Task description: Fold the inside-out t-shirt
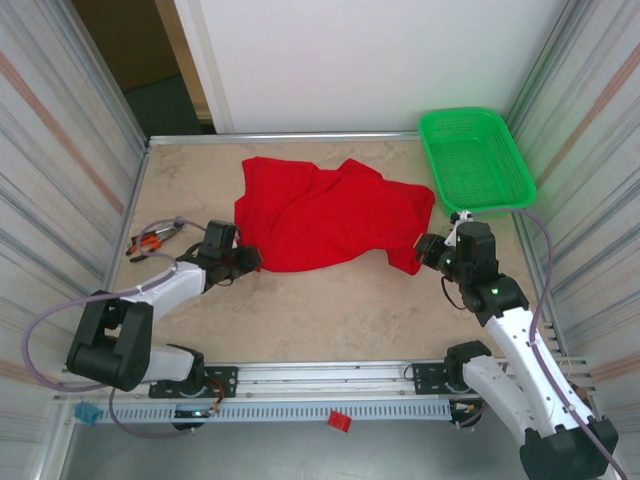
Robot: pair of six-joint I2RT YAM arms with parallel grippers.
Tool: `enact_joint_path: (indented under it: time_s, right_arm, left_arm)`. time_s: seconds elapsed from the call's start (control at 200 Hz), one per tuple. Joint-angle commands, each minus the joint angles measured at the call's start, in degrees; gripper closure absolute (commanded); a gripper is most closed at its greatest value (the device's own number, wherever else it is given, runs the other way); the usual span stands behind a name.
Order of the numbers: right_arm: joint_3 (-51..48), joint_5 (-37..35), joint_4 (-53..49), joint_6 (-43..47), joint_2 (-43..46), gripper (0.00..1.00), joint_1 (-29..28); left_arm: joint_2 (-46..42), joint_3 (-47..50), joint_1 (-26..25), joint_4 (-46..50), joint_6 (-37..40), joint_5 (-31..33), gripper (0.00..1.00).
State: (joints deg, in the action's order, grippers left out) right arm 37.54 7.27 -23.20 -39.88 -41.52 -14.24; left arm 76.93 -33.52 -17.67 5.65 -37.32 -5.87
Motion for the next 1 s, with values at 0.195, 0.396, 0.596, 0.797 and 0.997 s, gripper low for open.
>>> enact_joint_path:
  time_s: [0.195,0.396,0.596,0.797,0.997]
  right_arm:
    - [1.6,-0.7,0.4,1.6,0.3,1.0,-0.2]
    - [1.6,-0.6,0.2,1.6,0.5,1.0,-0.2]
    - [1.3,-1.0,-0.1,1.6,1.0,1.0,-0.2]
    - [1.6,-1.1,-0.3,1.9,1.0,1.0,0.3]
    - [2.8,-1.3,-1.3,2.1,1.0,1.0,4.0]
  left_arm:
    - [1.4,0.6,0.1,-1.9,0.3,1.4,0.68]
    - [4.1,0.1,0.2,-3.0,1.1,1.8,0.68]
    - [3.8,1.0,0.0,-3.6,0.7,3.0,0.73]
    - [3.0,1.1,1.3,-2.9,1.6,2.6,1.0]
    - [-6.6,-2.9,6.1,8.7,6.2,0.9,1.0]
